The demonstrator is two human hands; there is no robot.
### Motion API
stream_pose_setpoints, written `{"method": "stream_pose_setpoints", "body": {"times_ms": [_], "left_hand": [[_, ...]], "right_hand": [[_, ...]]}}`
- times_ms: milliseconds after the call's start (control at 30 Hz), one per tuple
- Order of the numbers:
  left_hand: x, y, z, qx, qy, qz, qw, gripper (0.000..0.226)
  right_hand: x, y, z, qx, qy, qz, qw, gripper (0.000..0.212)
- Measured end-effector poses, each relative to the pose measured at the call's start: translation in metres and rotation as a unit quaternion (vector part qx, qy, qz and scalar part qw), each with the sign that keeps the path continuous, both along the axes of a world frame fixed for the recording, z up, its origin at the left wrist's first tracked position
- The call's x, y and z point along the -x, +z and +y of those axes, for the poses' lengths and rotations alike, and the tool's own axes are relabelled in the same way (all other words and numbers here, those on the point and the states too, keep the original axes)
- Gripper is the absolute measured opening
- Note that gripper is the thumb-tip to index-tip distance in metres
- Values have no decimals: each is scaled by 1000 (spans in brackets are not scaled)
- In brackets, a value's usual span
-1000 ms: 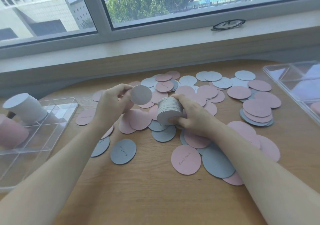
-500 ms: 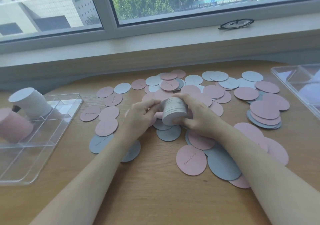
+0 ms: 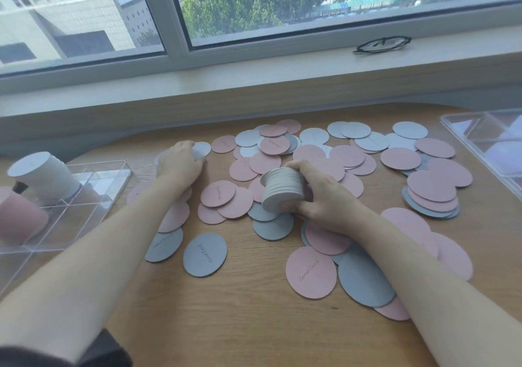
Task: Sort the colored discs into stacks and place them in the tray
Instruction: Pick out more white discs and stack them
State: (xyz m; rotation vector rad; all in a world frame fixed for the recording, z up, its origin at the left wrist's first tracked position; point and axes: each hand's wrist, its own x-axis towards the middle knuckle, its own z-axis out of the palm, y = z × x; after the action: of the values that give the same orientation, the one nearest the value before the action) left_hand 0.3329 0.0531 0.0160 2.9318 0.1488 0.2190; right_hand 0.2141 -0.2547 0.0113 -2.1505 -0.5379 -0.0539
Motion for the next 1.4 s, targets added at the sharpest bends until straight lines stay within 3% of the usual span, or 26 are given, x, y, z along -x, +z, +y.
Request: {"method": "stream_pose_setpoints", "body": {"times_ms": [167,300,400,567,700,833,1000,1067,1233,1400], "left_hand": [[-5,4,5,-67,-9,-21,998,37],[8,1,12,-103,-44,-105,988,27],[26,-1,11,-67,-84,-173,979,15],[64,6,-19,50,-130,-249,958,27],[92,12,-62,160,-169,-226,946,24],[110,8,-97,281,-208,-116,930,22],[120,-1,-108,371,-226,-2,901,57],[128,-5,-112,348,-256,29,902,65],[123,-5,-116,263,-266,11,927,83],[128,-4,-120,226,-270,25,936,89]], "right_hand": [[0,2,2,4,8,-3,1000,70],[2,2,3,0,2,-7,1000,70],[2,4,3,-4,-7,-2,1000,68],[4,6,4,-7,-17,7,1000,71],[5,6,4,-12,-12,10,1000,75],[4,6,3,-8,-16,9,1000,76],[3,2,2,5,-18,30,999,69],[3,2,2,24,-11,24,999,77],[1,4,1,41,6,39,998,93],[3,6,3,47,11,27,998,91]]}}
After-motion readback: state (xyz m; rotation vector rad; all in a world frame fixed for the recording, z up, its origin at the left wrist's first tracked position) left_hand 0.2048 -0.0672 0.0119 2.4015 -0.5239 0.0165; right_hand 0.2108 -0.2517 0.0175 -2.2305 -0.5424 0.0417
